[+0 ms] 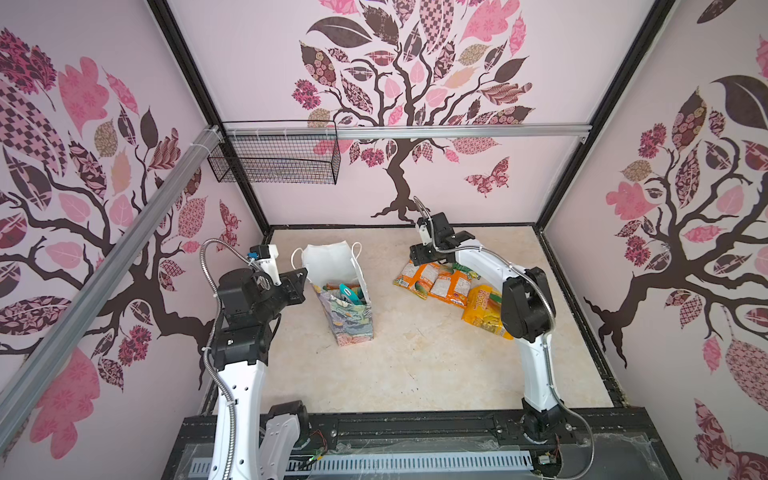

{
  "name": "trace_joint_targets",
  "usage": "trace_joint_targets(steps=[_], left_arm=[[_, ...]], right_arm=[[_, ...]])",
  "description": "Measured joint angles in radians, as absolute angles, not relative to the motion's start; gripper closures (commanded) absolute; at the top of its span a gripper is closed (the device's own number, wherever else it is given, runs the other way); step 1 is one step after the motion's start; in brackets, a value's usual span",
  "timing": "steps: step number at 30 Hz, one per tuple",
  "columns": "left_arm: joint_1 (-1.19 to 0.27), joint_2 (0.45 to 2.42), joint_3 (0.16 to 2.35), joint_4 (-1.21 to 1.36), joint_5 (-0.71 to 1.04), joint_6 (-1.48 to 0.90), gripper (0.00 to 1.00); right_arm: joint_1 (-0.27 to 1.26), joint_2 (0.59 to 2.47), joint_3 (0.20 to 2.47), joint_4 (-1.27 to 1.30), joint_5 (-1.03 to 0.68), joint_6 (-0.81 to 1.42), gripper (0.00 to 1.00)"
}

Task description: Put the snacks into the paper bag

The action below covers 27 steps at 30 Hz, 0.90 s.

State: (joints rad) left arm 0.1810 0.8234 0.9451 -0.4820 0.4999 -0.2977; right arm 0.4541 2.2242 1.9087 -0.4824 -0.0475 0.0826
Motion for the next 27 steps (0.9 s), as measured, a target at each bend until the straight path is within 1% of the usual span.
trace_joint_targets(steps=[10,18,21,27], left_arm=[[0.181,0.826,0.945,-0.488,0.5,-0.297,1.0],[0.181,0.832,0.945,-0.488,0.502,-0.297,1.0],[0.181,0.832,0.945,-0.488,0.502,-0.297,1.0],[0.181,0.832,0.945,-0.488,0.502,-0.296,1.0]], right_arm=[[0.467,2.325,1.996,-0.527,-0.058,0.079,0.2],[0.471,2.372,1.998,-0.544,-0.084,0.071,0.2],[0.474,2.372,1.987,-0.534,-0.094,0.067,0.2],[0.498,2.342,1.891,-0.453,-0.113,0.054,0.21]])
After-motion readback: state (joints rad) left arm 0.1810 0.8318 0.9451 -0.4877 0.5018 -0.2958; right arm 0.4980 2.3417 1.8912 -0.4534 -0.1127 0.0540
